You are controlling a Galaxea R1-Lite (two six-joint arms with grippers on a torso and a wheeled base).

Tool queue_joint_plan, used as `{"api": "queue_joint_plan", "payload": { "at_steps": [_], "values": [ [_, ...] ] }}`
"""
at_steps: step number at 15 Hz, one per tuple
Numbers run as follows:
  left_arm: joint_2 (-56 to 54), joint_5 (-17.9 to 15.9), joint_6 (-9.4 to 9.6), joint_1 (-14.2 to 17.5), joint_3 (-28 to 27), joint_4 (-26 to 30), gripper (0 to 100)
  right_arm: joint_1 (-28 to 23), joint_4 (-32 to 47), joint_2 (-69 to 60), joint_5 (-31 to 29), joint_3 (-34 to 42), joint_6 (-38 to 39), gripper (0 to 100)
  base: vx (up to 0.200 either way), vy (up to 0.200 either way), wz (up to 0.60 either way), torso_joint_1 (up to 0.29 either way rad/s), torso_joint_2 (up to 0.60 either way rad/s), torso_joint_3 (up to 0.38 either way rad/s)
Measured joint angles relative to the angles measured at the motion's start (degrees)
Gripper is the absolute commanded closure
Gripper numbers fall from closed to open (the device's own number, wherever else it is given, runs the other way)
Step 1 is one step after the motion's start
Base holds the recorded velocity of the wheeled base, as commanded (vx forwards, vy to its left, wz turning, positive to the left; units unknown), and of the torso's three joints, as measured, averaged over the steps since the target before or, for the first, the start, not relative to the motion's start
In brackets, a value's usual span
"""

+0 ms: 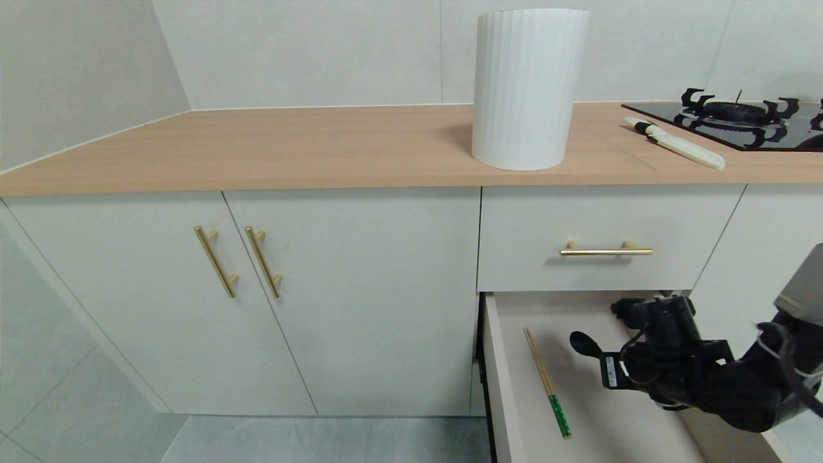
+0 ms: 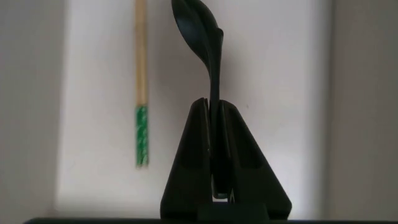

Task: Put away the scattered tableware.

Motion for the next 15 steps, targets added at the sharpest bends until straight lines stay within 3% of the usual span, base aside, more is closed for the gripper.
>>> {"api": "queue_joint_plan", "payload": {
  "at_steps": [3,12,13,15],
  "values": [
    [0.0,0.0,0.0,0.0,0.0,0.0,0,1.17,-4.56,6.57,-2.6,-0.06,0.4,100,0.0,0.0,0.0,0.0,0.0,0.0],
    [0.0,0.02,0.0,-0.02,0.0,0.0,0,1.46,-5.01,10.65,-2.96,-0.17,0.4,100,0.0,0.0,0.0,0.0,0.0,0.0],
    [0.0,0.0,0.0,-0.02,0.0,0.0,0,1.46,-5.01,10.7,-2.96,-0.17,0.41,0,0.0,0.0,0.0,0.0,0.0,0.0],
    [0.0,0.0,0.0,-0.02,0.0,0.0,0,1.46,-4.95,10.75,-2.96,-0.17,0.41,0,0.0,0.0,0.0,0.0,0.0,0.0]
  ]
}}
